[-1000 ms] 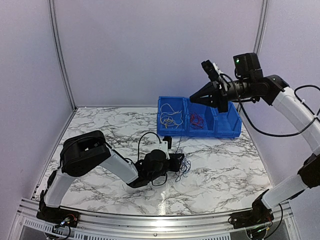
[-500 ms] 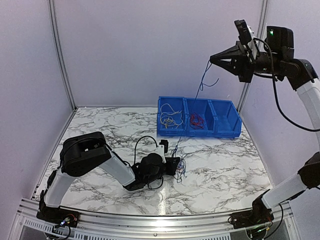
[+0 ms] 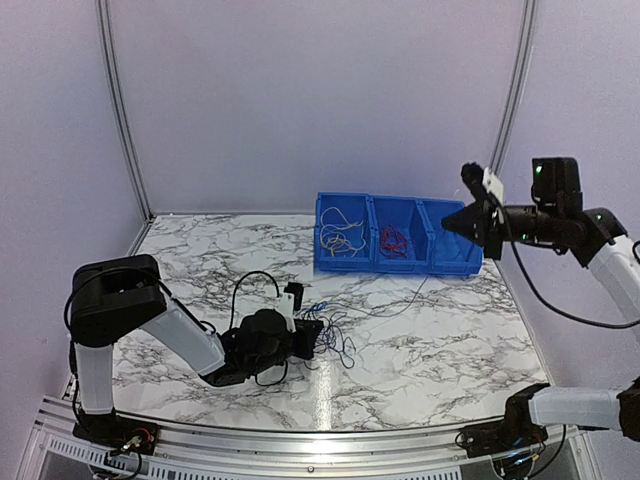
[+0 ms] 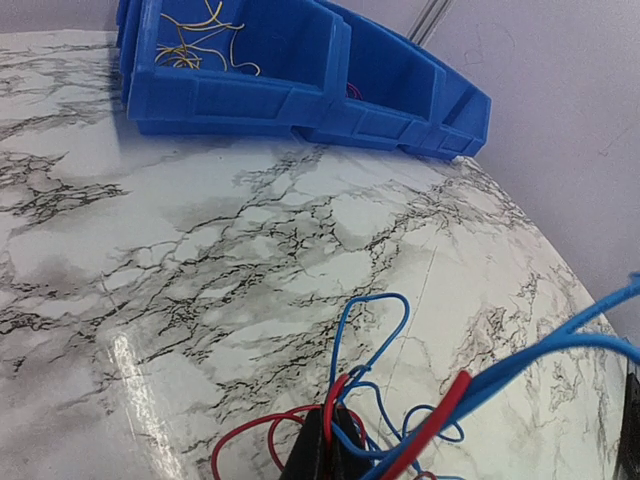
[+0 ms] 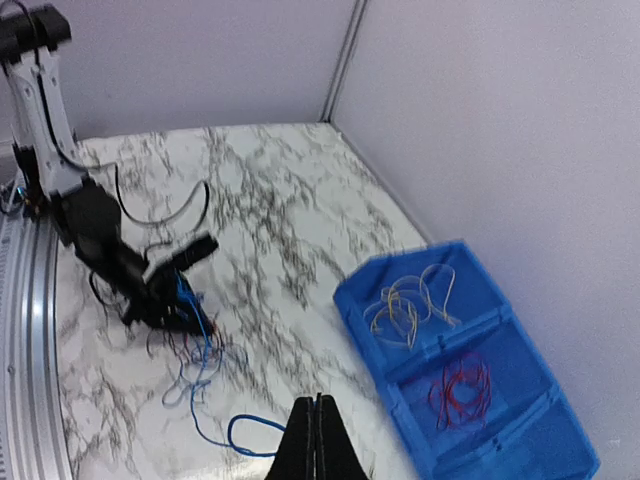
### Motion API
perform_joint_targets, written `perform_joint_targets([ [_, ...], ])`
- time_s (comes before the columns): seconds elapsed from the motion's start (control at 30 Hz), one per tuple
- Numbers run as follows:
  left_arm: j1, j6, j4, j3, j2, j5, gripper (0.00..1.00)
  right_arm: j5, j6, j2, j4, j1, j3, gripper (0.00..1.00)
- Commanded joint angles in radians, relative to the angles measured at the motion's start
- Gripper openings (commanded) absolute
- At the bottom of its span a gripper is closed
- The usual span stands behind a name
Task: Untangle the cables
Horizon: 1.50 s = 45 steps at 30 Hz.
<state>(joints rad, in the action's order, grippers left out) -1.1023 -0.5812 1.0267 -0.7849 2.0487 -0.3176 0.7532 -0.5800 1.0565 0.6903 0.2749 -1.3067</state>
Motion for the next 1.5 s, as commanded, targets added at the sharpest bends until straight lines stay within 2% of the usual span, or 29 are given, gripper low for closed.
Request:
perform_joint_targets([
  [0.0, 0.005, 0.052, -0.016, 0.044, -0.074, 0.007, 0.02, -0.252, -0.162, -0.074, 0.008, -0.04, 0.263, 0.0],
  [0.07, 0.004, 0.043, -0.029, 0.055, -0.087, 0.021, 0.01, -0.374, -0.232, -0.081, -0.011, -0.042, 0.384, 0.0],
  [0.1, 0.004, 0.036, -0.037, 0.056, -0.089, 0.028, 0.02, -0.436, -0.267, -0.074, -0.024, -0.042, 0.439, 0.08],
  [0.13, 0.004, 0.027, -0.042, 0.057, -0.084, 0.035, 0.02, -0.483, -0.3, -0.054, -0.028, -0.042, 0.484, 0.25],
  [0.17, 0.004, 0.017, -0.047, 0.056, -0.078, 0.044, 0.02, -0.511, -0.316, -0.03, -0.03, -0.039, 0.509, 0.37],
  [0.27, 0.004, -0.011, -0.05, 0.042, -0.047, 0.07, 0.02, -0.441, -0.276, 0.012, -0.027, -0.003, 0.507, 0.6],
  [0.33, 0.004, -0.029, -0.05, 0.033, -0.028, 0.079, 0.02, -0.369, -0.229, 0.009, -0.063, 0.065, 0.489, 0.67],
  [0.4, 0.004, -0.043, -0.05, 0.02, -0.011, 0.085, 0.02, -0.295, -0.184, 0.013, -0.135, 0.151, 0.488, 0.71],
  [0.5, 0.004, -0.058, -0.051, 0.005, 0.005, 0.091, 0.02, -0.203, -0.123, 0.103, -0.231, 0.248, 0.473, 0.72],
  [0.67, 0.004, -0.078, -0.051, 0.0, 0.007, 0.095, 0.03, -0.139, -0.081, 0.325, -0.308, 0.311, 0.377, 0.68],
  [0.8, 0.002, -0.092, -0.05, 0.003, 0.004, 0.089, 0.03, -0.104, -0.039, 0.44, -0.389, 0.363, 0.313, 0.68],
  [0.97, -0.001, -0.108, -0.05, 0.004, 0.002, 0.091, 0.03, -0.111, -0.016, 0.58, -0.411, 0.431, 0.219, 0.68],
  [1.1, -0.004, -0.109, -0.05, 0.005, -0.002, 0.091, 0.03, -0.098, 0.022, 0.678, -0.41, 0.45, 0.149, 0.64],
  [1.23, -0.004, -0.107, -0.05, 0.015, -0.015, 0.084, 0.03, -0.108, 0.044, 0.734, -0.402, 0.453, 0.103, 0.56],
  [1.47, -0.004, -0.102, -0.05, 0.024, -0.038, 0.074, 0.03, -0.116, 0.055, 0.704, -0.413, 0.453, 0.137, 0.53],
])
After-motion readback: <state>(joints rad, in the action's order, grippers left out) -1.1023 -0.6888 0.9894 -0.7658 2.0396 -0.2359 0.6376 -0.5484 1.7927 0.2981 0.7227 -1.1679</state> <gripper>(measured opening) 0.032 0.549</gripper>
